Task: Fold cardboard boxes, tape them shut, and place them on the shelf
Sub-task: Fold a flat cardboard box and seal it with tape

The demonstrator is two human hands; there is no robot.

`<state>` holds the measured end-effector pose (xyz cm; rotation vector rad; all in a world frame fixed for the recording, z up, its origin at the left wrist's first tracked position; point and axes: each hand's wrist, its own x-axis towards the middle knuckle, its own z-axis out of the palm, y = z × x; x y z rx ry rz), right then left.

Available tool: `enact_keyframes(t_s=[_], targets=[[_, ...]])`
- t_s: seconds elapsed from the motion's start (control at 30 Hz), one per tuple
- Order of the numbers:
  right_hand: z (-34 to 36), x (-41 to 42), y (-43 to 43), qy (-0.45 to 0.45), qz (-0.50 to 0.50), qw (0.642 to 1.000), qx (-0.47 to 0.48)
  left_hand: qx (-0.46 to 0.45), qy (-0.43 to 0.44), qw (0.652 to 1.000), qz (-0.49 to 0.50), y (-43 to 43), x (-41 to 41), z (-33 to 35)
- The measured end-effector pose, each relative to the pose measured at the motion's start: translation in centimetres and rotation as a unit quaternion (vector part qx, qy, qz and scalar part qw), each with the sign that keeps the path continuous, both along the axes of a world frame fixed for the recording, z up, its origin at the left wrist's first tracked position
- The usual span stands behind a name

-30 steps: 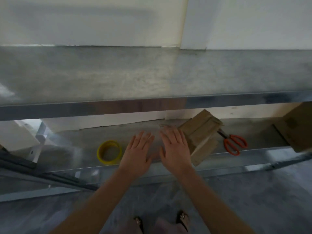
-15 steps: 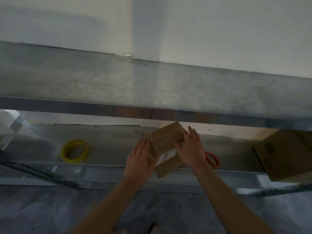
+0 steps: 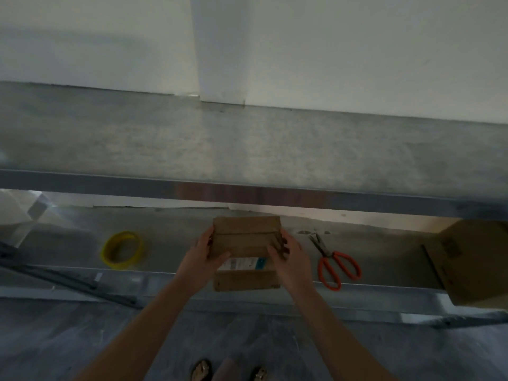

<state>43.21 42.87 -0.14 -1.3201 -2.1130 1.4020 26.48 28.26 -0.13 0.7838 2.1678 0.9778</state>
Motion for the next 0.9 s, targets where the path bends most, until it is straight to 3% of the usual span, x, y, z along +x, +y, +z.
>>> enact_keyframes(t_s=[0.1,0.17,0.27,0.37,0.5,0.7,0.8,0.9], targets=[[0.5,-0.5,1.3,0.002,0.067,0.997,-0.042,0.004,-0.028,0.999,-0.026,-0.9,-1.5,0.0],[0.4,-1.6,1.2,-0.006,0.108,0.994,-0.028,-0.031,-0.002,0.998,-0.046,-1.5,-3.2,0.2],[-0.4,-3.4,-0.5,-0.035,0.015,0.999,0.028,-0.038,-0.021,0.996,-0.082,-1.6,-5.1,0.6],[-0.2,-4.0,-3.8,0.009,-0.133,0.99,-0.051,-0.021,-0.032,0.995,-0.094,-1.5,-4.3,0.8],[-1.5,-4.8,-8.3,0.059,-0.067,0.986,-0.142,0.022,0.041,0.999,-0.012,-2.5,-1.1,-0.9],[-1.3,-4.9,-6.9,0.051,0.037,0.995,-0.073,0.062,0.016,0.998,0.021,-3.8,-1.7,-1.3],[-1.4,-5.3,-6.7,-0.004,0.083,0.996,0.021,0.064,0.011,0.997,-0.041,-3.3,-3.3,-1.2],[-1.1,-5.0,-6.7,-0.031,0.109,0.991,0.064,0.008,0.046,0.993,-0.106,-3.6,-4.2,-1.1]])
